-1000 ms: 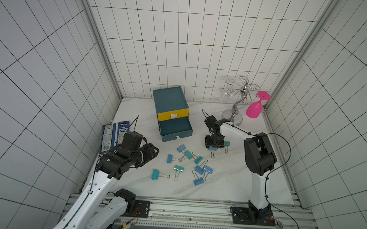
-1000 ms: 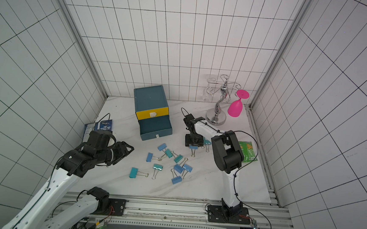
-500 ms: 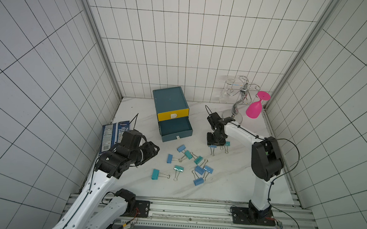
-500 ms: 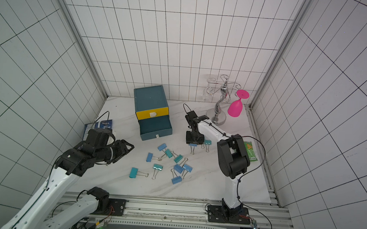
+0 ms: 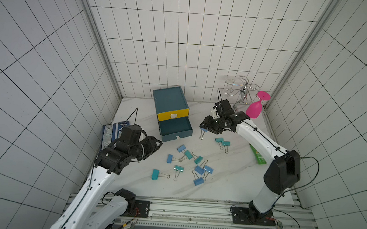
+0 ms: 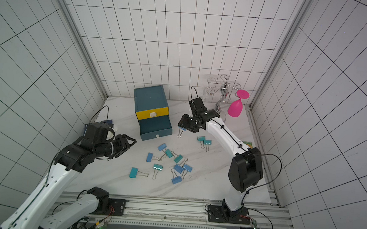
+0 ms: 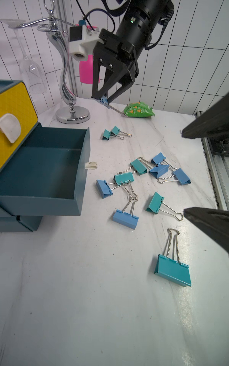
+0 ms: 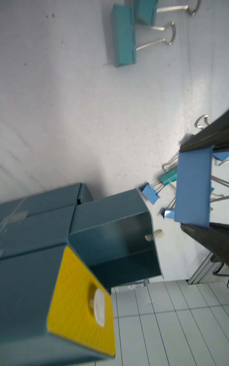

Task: Put the binder clips in the drawer according to color
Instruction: Place the binder clip in the drawer.

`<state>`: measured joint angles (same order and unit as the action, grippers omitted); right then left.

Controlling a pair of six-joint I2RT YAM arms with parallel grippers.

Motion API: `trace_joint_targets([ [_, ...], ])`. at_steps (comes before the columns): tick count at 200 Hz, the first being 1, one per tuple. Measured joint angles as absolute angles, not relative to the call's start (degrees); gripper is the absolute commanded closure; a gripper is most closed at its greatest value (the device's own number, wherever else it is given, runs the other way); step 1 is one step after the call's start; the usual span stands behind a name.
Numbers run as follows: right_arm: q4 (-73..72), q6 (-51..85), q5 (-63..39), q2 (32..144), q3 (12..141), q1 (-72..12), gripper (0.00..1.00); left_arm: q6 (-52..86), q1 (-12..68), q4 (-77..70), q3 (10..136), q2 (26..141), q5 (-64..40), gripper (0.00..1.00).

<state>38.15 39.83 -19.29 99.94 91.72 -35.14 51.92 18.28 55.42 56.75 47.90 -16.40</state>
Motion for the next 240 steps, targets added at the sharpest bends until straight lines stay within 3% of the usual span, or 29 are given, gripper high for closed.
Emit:
trace_joint_targets([
  [50, 28.08, 47.92, -23.4, 106.74, 102.04, -37.74, 0.51, 53.36, 18.26, 55.55, 56.64, 44.53, -16.58, 0.41],
  [120, 23.81, 52.36, -24.38, 112.07, 105.6, -38.28, 0.31, 53.25, 17.85, 57.65, 56.64, 43.4, -16.56, 0.4],
  [197, 24.95, 50.13, -23.83, 111.37, 105.36, -38.28, 0.35, 51.94, 16.43, 58.08, 56.69, 45.12, -17.26, 0.4],
  [240, 31.81, 44.88, -19.97, 104.42, 98.52, -38.28, 0.36, 50.24, 16.43, 58.08, 56.69, 46.5, -17.41, 0.4],
])
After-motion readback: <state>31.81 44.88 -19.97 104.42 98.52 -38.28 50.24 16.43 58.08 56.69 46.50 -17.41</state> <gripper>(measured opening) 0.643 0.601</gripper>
